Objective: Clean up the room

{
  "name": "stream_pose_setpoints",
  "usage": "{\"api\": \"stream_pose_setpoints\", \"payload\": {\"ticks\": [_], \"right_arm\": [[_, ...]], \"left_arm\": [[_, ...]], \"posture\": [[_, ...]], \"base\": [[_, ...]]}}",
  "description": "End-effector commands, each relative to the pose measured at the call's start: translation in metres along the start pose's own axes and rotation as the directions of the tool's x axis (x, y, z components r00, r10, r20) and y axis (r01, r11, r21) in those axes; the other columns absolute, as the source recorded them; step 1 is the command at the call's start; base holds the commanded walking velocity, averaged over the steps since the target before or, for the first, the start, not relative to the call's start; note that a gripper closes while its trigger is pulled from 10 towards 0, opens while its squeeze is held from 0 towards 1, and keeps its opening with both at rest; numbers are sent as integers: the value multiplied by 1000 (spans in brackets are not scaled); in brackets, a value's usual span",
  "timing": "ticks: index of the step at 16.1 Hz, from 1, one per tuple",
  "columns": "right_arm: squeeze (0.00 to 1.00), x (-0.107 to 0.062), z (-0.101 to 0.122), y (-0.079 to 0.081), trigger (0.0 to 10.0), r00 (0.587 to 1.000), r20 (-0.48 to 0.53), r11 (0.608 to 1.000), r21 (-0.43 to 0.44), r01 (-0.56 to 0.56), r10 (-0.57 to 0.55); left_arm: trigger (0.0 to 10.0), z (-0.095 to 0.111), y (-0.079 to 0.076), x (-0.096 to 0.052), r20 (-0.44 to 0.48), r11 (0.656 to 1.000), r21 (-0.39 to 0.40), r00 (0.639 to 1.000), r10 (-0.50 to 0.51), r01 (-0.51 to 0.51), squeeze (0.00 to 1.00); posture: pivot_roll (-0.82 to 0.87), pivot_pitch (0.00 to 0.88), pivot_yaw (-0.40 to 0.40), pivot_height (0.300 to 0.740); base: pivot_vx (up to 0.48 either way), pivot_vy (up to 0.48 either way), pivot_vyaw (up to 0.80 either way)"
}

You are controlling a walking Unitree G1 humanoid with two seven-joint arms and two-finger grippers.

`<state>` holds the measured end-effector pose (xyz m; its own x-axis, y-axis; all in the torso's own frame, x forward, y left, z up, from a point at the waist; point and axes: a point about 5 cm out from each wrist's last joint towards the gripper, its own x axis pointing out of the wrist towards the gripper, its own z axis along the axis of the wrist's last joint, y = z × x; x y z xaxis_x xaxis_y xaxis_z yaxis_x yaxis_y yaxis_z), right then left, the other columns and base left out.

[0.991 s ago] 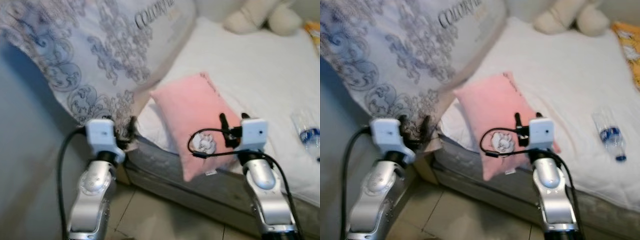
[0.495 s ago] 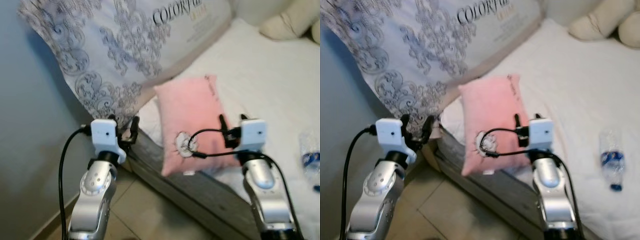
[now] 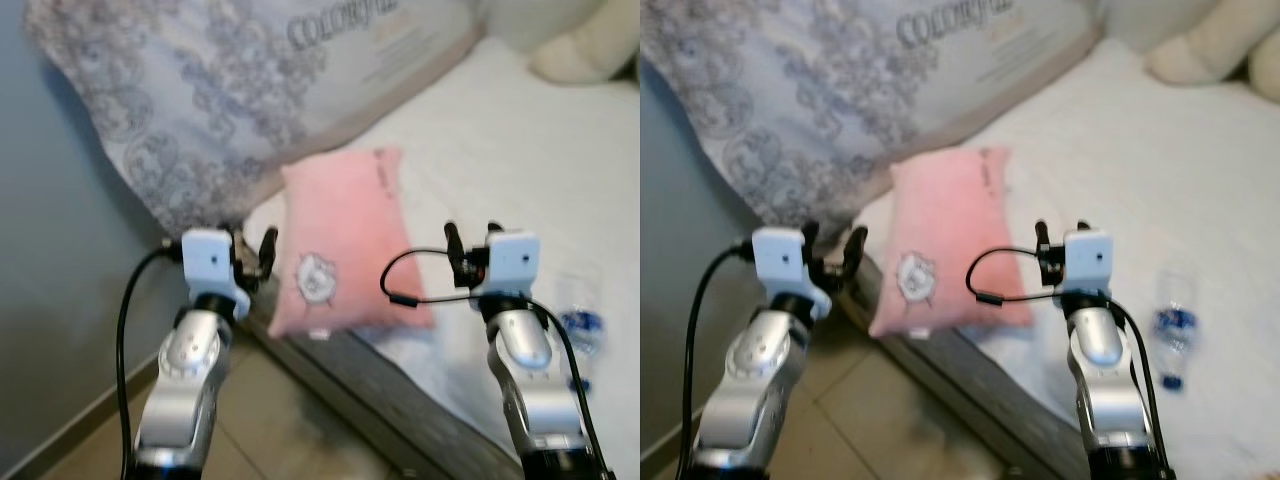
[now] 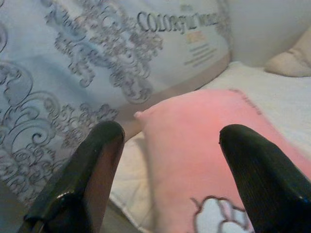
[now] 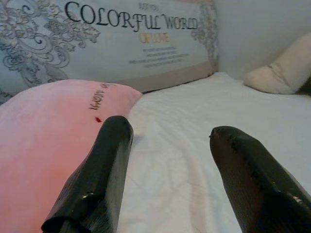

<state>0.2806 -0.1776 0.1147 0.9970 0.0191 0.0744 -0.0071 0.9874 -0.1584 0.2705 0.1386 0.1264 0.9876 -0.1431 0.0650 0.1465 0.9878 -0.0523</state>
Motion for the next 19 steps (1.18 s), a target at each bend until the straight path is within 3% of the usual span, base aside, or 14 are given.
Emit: {"api": "stream_pose_setpoints", "payload": {"ticks": [1, 5, 9, 12, 13, 15, 18, 19], "right_arm": [[0, 4, 5, 7, 10000, 1000, 22, 1000, 1, -17, 17], [0, 12, 7, 4, 10000, 999, 33, 1000, -3, -5, 5], [0, 26, 18, 8, 10000, 998, 58, 999, 23, -25, 24], [0, 21, 16, 10, 10000, 998, 42, 997, 44, -56, 54], [0, 9, 9, 14, 10000, 997, 14, 996, 53, -74, 73], [0, 3, 6, 16, 10000, 997, -1, 995, 62, -75, 75], [0, 4, 5, 16, 10000, 997, -9, 995, 71, -70, 71], [0, 13, 5, 12, 10000, 999, -25, 994, 100, -45, 47]], "left_arm": [[10000, 2, 7, 0, 9, 1000, 15, 1000, 12, -12, 0], [10000, 4, 7, 4, 20, 1000, 4, 1000, -4, 4, 0], [10000, 12, 2, 7, 41, 1000, -17, 999, -1, 2, 0], [10000, 14, -4, 4, 36, 999, -25, 999, -23, 24, 0], [10000, 9, -12, -3, 8, 998, -44, 999, -45, 45, 0], [10000, 8, -16, -3, -3, 997, -53, 998, -59, 59, 0], [10000, 6, -17, 5, -41, 997, -48, 997, -64, 62, 0], [10000, 5, -8, 17, -69, 995, -96, 997, -34, 27, 0]], "posture": [[-127, 0, 96, 740], [-129, 0, 94, 740], [-126, 0, 95, 740], [-118, 0, 91, 740], [-118, 0, 91, 740], [-120, 0, 91, 740], [-129, 0, 100, 740], [-128, 0, 101, 740]], "base": [[0, 0, 0], [0, 0, 0], [451, 0, 0], [480, 0, 0], [480, 0, 0], [480, 0, 0], [480, 0, 0], [0, 0, 0]]}}
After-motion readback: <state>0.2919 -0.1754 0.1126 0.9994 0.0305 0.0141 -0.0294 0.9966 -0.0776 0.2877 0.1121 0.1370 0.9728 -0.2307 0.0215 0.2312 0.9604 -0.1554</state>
